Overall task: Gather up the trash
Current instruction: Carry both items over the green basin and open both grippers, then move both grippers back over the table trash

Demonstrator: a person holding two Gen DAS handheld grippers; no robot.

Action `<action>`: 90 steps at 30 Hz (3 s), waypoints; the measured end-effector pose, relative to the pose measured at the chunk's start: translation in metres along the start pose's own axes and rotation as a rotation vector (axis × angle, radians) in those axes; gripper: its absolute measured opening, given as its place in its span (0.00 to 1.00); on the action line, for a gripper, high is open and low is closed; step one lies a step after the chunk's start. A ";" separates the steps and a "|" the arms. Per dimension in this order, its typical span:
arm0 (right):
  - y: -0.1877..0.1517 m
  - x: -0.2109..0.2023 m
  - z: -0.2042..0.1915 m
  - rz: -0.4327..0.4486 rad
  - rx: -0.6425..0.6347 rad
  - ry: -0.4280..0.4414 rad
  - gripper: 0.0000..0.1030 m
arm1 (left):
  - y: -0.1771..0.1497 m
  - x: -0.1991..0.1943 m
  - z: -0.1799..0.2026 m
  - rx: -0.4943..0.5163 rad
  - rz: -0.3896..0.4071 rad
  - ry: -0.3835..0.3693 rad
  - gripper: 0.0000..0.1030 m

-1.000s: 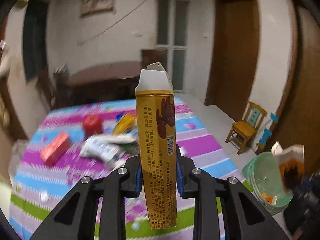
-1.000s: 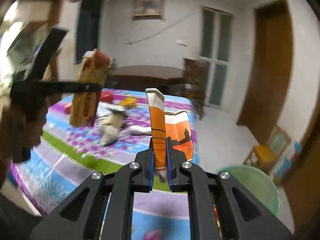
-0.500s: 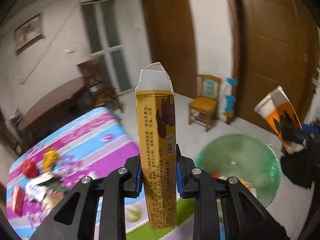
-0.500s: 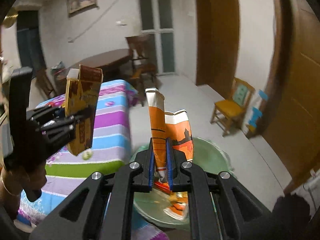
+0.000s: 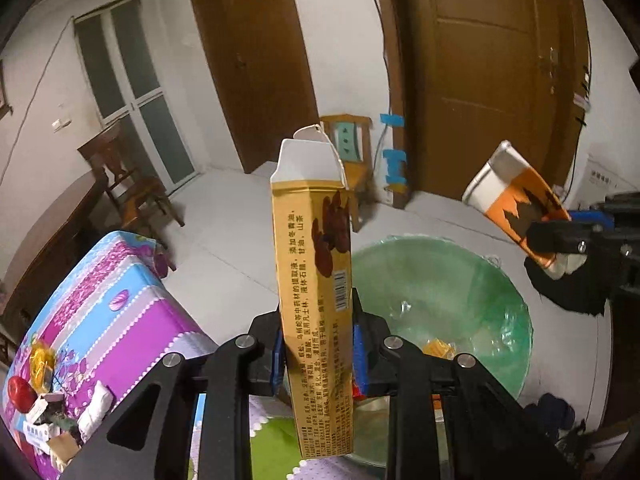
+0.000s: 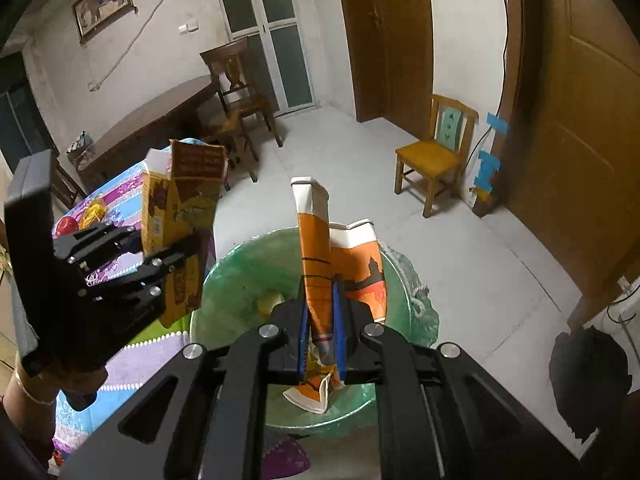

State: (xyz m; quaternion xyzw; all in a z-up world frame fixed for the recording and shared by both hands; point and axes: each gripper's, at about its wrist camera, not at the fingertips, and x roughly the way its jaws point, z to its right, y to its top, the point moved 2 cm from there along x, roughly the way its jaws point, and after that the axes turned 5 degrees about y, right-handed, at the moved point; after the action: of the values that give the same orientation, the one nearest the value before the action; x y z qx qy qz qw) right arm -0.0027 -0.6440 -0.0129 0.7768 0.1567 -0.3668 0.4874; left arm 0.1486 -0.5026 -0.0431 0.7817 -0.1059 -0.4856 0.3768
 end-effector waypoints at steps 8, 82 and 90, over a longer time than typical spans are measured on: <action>-0.006 0.008 0.002 -0.034 0.004 0.015 0.09 | -0.010 0.010 0.003 0.019 -0.018 -0.018 0.26; -0.033 -0.061 -0.131 0.677 -0.365 0.019 0.72 | -0.158 -0.093 -0.165 -0.306 0.032 0.195 0.82; -0.032 -0.009 -0.175 0.547 -0.404 0.128 0.86 | -0.244 -0.125 -0.257 -0.611 -0.031 0.318 0.85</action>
State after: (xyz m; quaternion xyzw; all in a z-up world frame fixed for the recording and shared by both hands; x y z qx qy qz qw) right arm 0.0451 -0.4750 0.0175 0.6994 0.0420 -0.1346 0.7007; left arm 0.2522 -0.1417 -0.0644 0.7001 0.1163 -0.3726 0.5979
